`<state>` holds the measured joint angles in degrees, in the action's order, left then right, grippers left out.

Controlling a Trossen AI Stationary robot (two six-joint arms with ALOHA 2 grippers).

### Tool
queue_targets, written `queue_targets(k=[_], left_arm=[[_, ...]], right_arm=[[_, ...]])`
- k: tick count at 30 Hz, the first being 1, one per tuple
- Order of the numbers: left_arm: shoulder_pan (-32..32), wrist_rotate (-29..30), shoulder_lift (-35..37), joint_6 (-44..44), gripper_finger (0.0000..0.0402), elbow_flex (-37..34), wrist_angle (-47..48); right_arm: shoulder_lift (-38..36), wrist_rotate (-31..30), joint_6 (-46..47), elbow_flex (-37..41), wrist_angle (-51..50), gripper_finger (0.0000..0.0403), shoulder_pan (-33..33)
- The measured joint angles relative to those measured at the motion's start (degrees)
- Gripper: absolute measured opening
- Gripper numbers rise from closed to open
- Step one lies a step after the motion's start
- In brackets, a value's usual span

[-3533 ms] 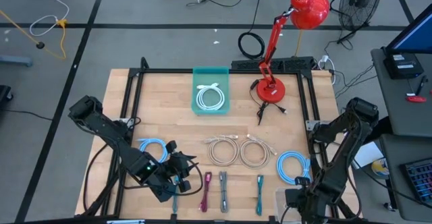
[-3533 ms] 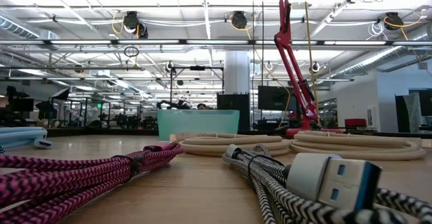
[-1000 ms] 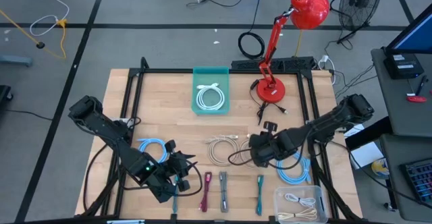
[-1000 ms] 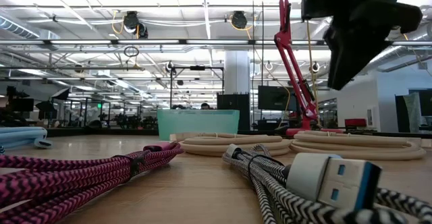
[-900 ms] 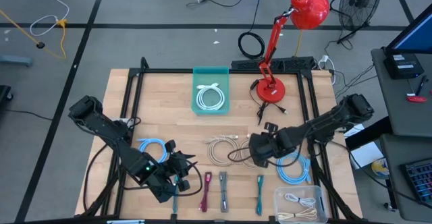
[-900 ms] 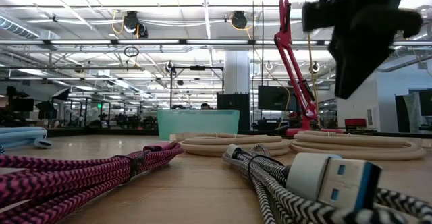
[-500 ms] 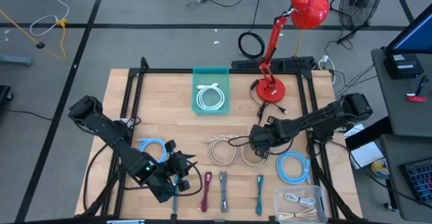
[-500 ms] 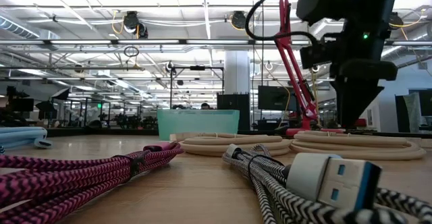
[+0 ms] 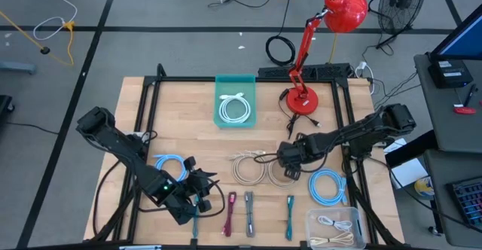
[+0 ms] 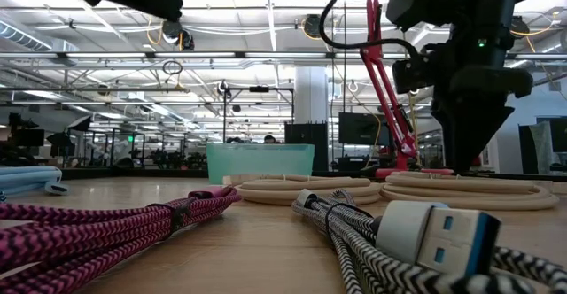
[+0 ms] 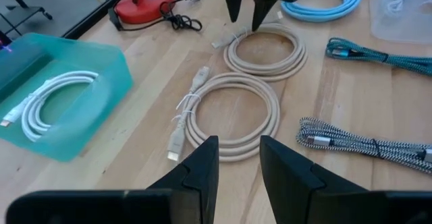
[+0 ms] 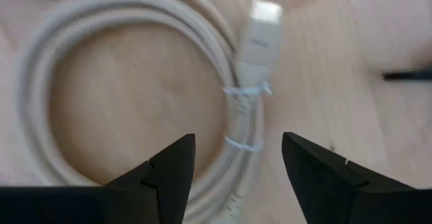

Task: Pick & Place USB Port
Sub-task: Put the right blue HDMI cable into the green bin

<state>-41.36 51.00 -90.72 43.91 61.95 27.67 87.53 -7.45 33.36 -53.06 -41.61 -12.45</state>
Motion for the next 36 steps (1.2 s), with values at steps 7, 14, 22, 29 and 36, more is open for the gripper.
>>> queue_targets(k=[7, 14, 22, 29, 36], left_arm=[[0.0, 0.0, 0.0, -0.3, 0.0113, -0.5, -0.9], [0.0, 0.0, 0.0, -1.2, 0.0113, -0.5, -0.9], [0.0, 0.0, 0.0, -1.2, 0.0113, -0.5, -0.9], [-0.2, 0.0, 0.0, -1.2, 0.0113, -0.5, -0.9], [-0.3, 0.0, 0.0, -1.1, 0.0113, -0.5, -0.9]], right_arm=[[0.0, 2.7, -0.4, 0.0, -0.6, 0.0216, 0.0], [0.0, 23.2, -0.2, 0.0, -10.9, 0.0216, -0.3], [-2.5, 22.7, 8.2, 0.0, -24.9, 0.0204, -6.5], [-8.7, 7.8, 11.6, 0.0, -24.7, 0.0203, -16.7], [-12.3, -1.7, 11.8, 1.5, -24.0, 0.0203, -27.9]])
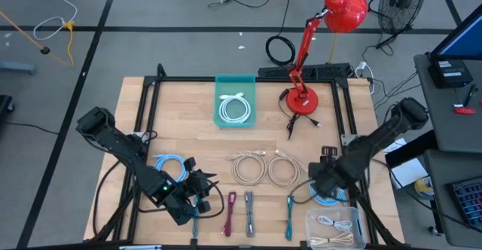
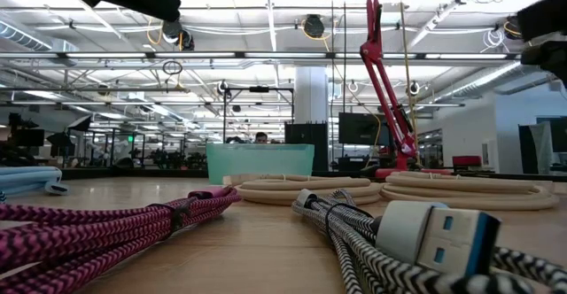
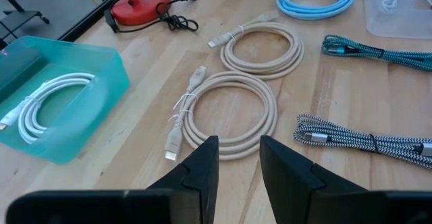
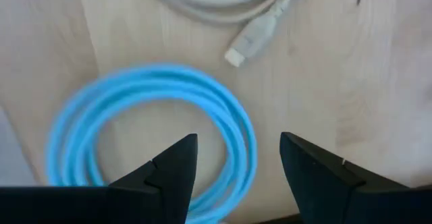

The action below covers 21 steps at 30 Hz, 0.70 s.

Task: Pick & Place USB Port
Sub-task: Put the right blue HDMI cable into the green bin

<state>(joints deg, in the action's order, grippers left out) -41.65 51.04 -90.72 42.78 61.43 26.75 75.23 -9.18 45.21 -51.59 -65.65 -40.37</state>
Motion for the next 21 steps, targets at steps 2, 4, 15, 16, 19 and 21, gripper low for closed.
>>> queue_targets(k=[2, 4, 15, 16, 19, 21], left_arm=[[0.1, 0.0, 0.0, 0.0, 0.0113, 0.0, -0.1], [0.1, 0.0, 0.0, 0.0, 0.0113, 0.0, -0.3], [0.4, 0.2, 0.0, -0.3, 0.0113, 0.0, -0.9], [0.4, 0.2, 0.0, -0.3, 0.0113, 0.0, -0.9], [0.5, 0.2, 0.0, -0.3, 0.0113, 0.0, -0.9], [0.5, 0.2, 0.0, -0.3, 0.0113, 0.0, -0.9]], right_arm=[[-0.1, 0.4, 1.2, 2.1, 0.6, 0.0203, -2.1], [-0.1, 0.5, 3.2, 4.4, 1.6, 0.0203, -3.6], [-0.1, 3.1, 3.7, 11.0, 8.1, 0.0197, -3.5], [-0.1, 2.9, 3.7, 11.6, 8.9, 0.0196, -3.5], [-0.1, 3.0, 3.3, 13.9, 12.0, 0.0196, -3.5], [-0.1, 3.0, 4.2, 15.2, 13.5, 0.0196, -3.5]])
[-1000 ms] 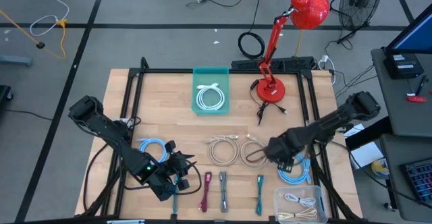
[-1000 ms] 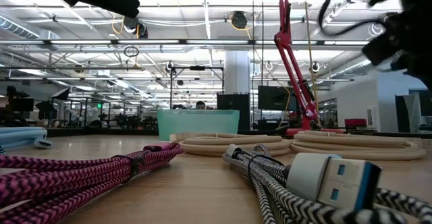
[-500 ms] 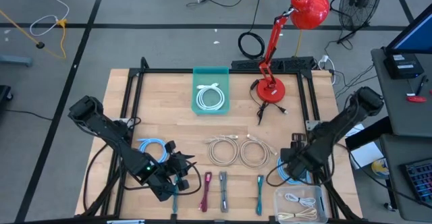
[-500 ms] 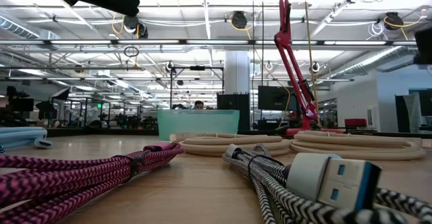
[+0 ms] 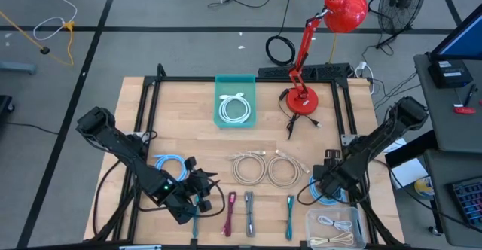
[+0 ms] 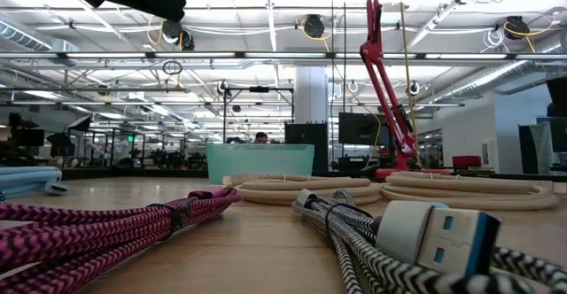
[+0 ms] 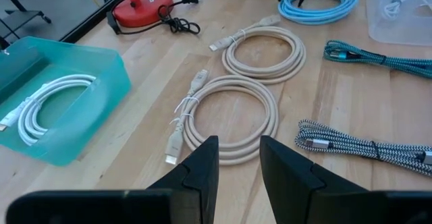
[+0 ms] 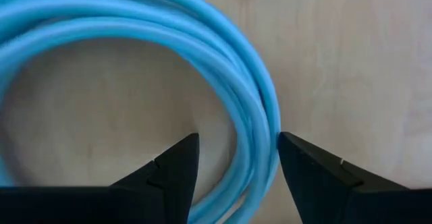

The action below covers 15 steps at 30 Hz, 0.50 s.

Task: Pick & Place USB Port
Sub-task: Put the right blue HDMI cable into the green bin

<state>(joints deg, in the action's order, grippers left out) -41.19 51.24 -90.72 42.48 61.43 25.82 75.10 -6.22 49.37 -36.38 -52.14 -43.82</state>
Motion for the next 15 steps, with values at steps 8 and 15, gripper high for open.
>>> queue_targets(k=[8, 15], left_arm=[[0.0, 0.0, 0.0, -0.1, 0.0113, 0.0, 0.0], [0.0, 0.0, 0.0, -0.1, 0.0113, 0.0, 0.0]], right_arm=[[0.0, 0.3, 6.0, 1.5, -0.4, 0.0157, 0.6], [0.0, 1.6, 10.0, 1.5, -1.2, 0.0041, 0.7]])
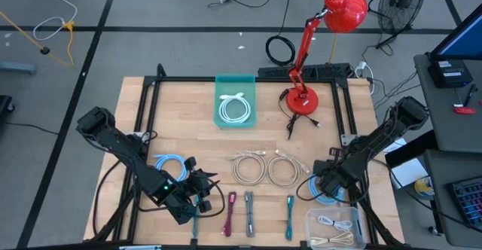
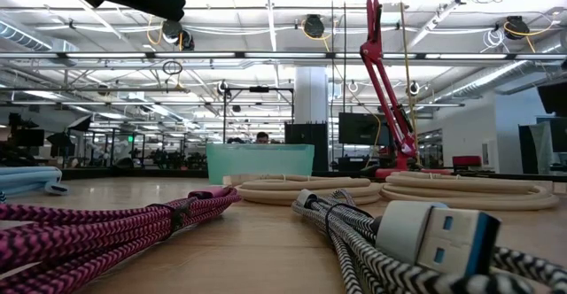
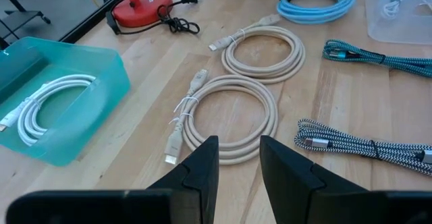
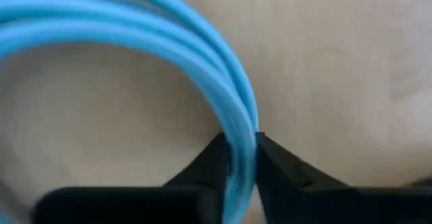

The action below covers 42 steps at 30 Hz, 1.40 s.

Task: Pick & Place USB Port
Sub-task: Put the right blue HDMI cable into the green bin

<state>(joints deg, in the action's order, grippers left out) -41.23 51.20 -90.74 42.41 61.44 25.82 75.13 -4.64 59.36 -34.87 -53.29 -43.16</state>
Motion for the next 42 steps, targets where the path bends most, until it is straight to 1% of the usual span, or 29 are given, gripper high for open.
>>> queue_targets(k=[1, 3, 7, 14, 19, 22, 27, 31, 37, 42], left_arm=[[0.0, 0.0, 0.0, 0.0, 0.0113, 0.0, 0.0], [0.0, 0.0, 0.0, 0.0, 0.0113, 0.0, 0.0], [0.0, 0.0, 0.0, 0.0, 0.0113, 0.0, 0.0], [0.0, 0.1, 0.0, 0.2, 0.0113, 0.0, 0.0], [0.0, 0.2, 0.0, 0.3, 0.0113, 0.0, 0.0], [0.0, 0.4, 0.0, 0.3, 0.0113, 0.0, 0.0], [0.0, 0.4, 0.0, 0.3, 0.0113, 0.0, -0.1], [0.0, 0.4, 0.0, 0.3, 0.0113, 0.0, -0.1], [0.0, 0.4, 0.0, 0.3, 0.0113, 0.0, -0.1], [0.0, 0.4, 0.0, 0.8, 0.0113, 0.0, -0.1]], right_arm=[[0.0, 0.0, 0.5, 0.0, -0.3, 0.0023, 0.0], [0.0, 0.0, 1.9, 0.0, -1.1, 0.0012, 0.0], [0.0, -0.3, 6.1, -0.3, -3.1, 0.0021, 0.0], [0.2, -1.1, 11.2, -4.2, -9.7, 0.0008, 0.0], [0.1, -4.9, 15.3, -8.8, -15.4, 0.0010, 0.0], [0.1, -8.9, 16.3, -12.2, -17.5, 0.0009, 0.1], [0.0, -16.7, 15.5, -18.3, -18.9, 0.0009, 1.7], [0.0, -20.7, 12.8, -22.3, -19.9, 0.0009, 3.7], [0.0, -24.0, 9.7, -25.8, -21.5, 0.0009, 7.3], [0.0, -23.8, 7.6, -26.7, -21.5, 0.0009, 9.6]])
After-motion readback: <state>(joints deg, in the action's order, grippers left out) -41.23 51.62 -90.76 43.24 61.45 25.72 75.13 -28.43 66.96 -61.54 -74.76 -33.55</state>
